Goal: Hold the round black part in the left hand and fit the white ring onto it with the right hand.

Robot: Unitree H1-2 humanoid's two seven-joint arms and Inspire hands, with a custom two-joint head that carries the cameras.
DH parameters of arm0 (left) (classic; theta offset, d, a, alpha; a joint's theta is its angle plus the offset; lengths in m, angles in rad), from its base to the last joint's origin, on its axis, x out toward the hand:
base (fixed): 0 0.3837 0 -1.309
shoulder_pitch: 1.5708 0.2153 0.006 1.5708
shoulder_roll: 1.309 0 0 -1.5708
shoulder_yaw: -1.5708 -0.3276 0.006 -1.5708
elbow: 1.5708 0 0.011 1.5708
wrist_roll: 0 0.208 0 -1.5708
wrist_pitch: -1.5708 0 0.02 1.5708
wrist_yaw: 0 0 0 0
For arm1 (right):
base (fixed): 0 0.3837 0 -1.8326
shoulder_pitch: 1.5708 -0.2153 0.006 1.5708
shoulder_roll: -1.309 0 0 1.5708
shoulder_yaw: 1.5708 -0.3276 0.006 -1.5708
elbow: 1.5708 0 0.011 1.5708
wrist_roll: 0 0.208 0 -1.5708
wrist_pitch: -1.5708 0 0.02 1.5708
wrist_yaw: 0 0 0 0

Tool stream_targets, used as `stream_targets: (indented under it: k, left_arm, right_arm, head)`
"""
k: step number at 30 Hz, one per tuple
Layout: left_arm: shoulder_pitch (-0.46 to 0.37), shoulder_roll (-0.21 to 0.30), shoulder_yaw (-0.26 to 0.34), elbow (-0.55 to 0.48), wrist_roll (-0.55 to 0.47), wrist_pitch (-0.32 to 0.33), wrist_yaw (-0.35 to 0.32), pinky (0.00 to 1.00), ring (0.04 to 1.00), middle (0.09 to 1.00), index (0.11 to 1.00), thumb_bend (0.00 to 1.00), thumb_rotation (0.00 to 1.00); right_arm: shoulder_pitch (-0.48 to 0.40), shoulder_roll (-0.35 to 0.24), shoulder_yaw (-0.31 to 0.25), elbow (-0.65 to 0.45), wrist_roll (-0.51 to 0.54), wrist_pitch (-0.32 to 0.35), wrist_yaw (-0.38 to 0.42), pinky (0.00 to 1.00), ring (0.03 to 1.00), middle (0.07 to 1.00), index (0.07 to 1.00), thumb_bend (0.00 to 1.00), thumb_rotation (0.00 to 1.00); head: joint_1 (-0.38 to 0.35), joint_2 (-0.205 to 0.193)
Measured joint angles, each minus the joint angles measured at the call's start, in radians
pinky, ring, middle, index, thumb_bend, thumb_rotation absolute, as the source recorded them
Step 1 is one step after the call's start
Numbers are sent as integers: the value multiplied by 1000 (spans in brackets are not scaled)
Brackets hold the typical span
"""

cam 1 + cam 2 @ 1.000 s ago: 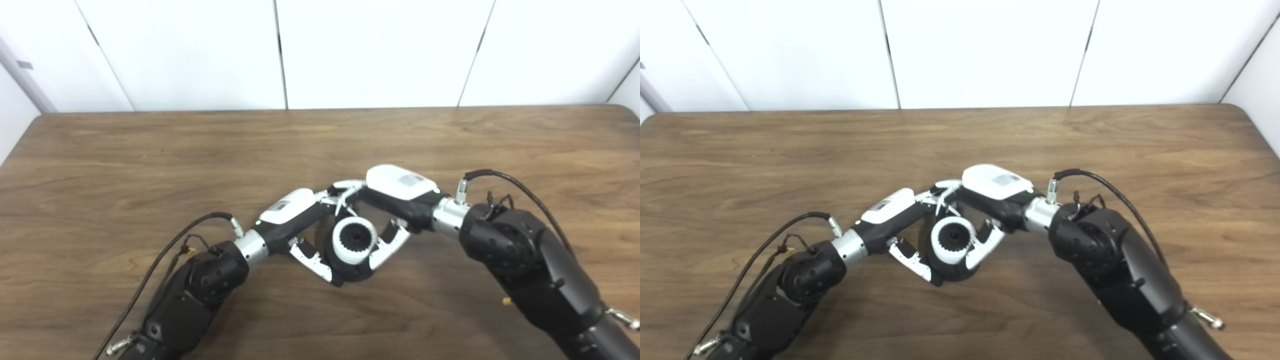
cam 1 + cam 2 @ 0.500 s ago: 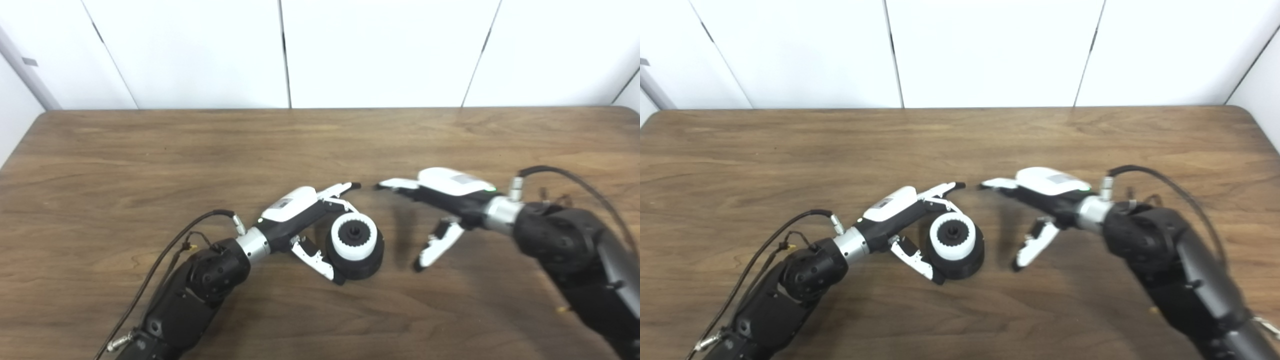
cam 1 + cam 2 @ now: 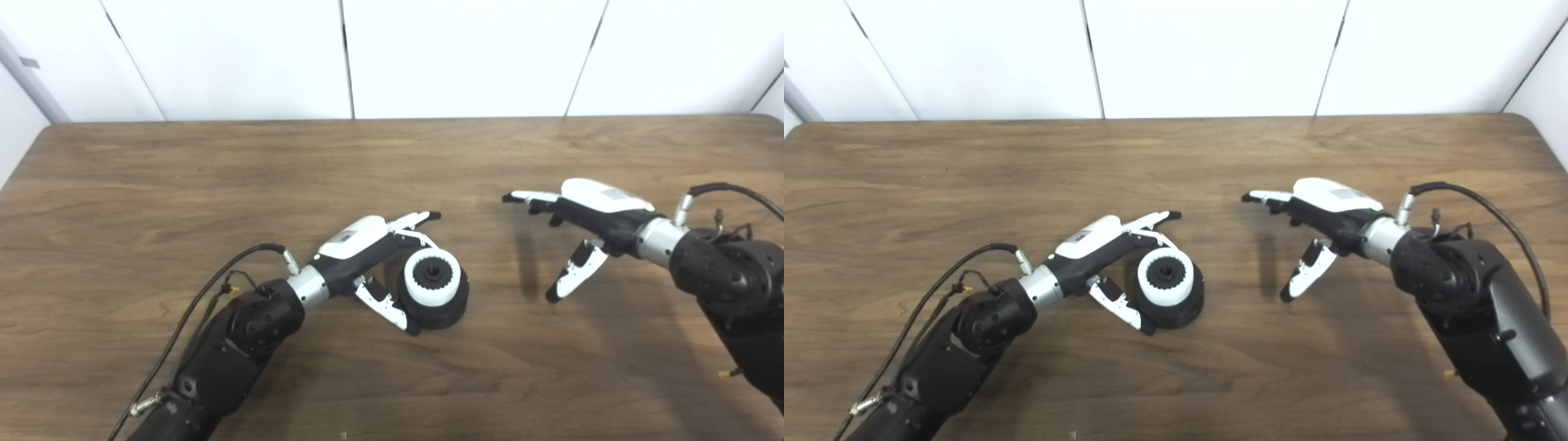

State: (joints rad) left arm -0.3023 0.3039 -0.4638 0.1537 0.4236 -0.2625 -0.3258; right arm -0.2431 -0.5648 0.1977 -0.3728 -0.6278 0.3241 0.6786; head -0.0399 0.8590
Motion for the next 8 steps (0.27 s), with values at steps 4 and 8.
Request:
stream_targets:
  k: [4,8]
  left_arm:
    - [-4,-1,-1,1,0,0,0,898,1000,1000,485,523,72]
    - [-5,-2,-2,4,-1,0,1,905,1000,1000,486,523,72]
  right_arm:
    - [36,79,-46,-1,-15,29,-95,680,839,907,897,821,106]
    - [89,201,-131,0,23,40,-232,715,849,887,882,825,109]
  head:
    - [-9,-5]
    - [-12,-8]
